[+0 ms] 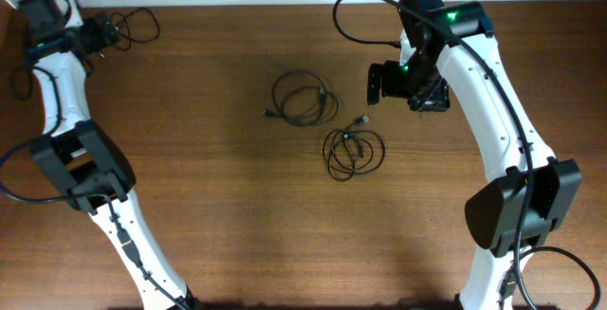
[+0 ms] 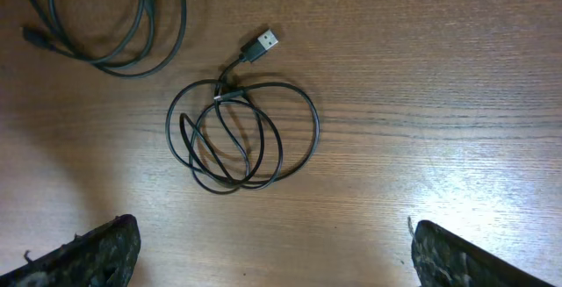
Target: Untangle cables
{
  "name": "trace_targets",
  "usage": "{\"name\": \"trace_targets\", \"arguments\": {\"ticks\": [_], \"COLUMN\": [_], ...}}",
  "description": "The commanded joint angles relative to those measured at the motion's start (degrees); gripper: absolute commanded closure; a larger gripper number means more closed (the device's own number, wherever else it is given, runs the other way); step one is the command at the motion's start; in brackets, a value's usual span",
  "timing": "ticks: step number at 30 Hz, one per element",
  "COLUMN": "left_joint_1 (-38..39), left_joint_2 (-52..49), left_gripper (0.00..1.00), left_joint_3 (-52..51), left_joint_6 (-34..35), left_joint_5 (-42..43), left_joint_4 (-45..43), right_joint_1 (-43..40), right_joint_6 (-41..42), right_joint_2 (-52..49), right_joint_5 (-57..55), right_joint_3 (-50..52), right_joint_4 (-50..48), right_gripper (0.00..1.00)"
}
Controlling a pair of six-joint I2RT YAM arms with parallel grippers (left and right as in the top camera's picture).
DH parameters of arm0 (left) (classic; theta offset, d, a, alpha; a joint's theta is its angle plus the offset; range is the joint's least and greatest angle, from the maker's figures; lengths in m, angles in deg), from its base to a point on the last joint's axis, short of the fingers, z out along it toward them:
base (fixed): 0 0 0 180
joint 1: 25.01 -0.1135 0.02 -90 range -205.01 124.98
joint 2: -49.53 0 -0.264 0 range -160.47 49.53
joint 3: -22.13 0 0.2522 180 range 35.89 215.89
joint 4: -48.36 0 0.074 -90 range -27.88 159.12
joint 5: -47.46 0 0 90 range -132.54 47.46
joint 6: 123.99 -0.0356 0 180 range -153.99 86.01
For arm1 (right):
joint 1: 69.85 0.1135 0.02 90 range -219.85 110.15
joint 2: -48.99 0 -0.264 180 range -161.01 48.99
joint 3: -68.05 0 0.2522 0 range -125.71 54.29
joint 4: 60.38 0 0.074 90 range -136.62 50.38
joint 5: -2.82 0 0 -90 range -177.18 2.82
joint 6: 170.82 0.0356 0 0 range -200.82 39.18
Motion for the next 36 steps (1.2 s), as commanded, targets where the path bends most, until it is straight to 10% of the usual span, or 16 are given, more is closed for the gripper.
{"name": "trace_targets", "arguments": {"ticks": [1,5,14,27,32,34,35,36], "left_joint_1": [-1.6,-1.8,-2.6,-3.6,-3.4,-2.9,-2.8,-2.7], "left_joint_2": [0.3,-2.1,-7.4,-8.8,-6.6,-6.6,-6.6,-7.5], "left_gripper": [0.01,0.01,0.07,1.00,0.98,0.22,0.01,0.01], "left_joint_3": [-0.4,-1.2,-1.2,-1.2,8.7,12.1,12.1,11.8], "left_joint_6": [-1.9,-20.9,-27.2,-27.2,-26.9,-23.2,-20.7,-20.5], "left_joint_5": [-15.9,-16.5,-16.5,-9.4,-9.3,-8.4,-5.3,0.4], "left_joint_4": [4.3,7.2,3.2,-14.6,-22.5,-22.5,-20.9,-15.0], "right_joint_1": [0.7,0.8,0.8,0.8,0.8,0.8,0.8,0.8], "right_joint_6": [0.0,0.0,0.0,0.1,0.0,0.1,0.1,0.0], "right_joint_2": [-0.7,-0.7,-0.7,-0.7,-0.7,-0.7,-0.7,-0.7], "right_joint_5": [0.3,0.3,0.3,0.4,0.5,0.5,0.5,0.6], "right_joint_3": [0.7,2.5,2.5,2.5,2.5,2.5,2.5,2.5], "right_joint_4": [-0.3,-2.4,-2.3,-2.2,-1.9,-2.0,-2.0,-1.8], "right_gripper": [0.02,0.02,0.02,0.02,0.02,0.02,0.02,0.02]}}
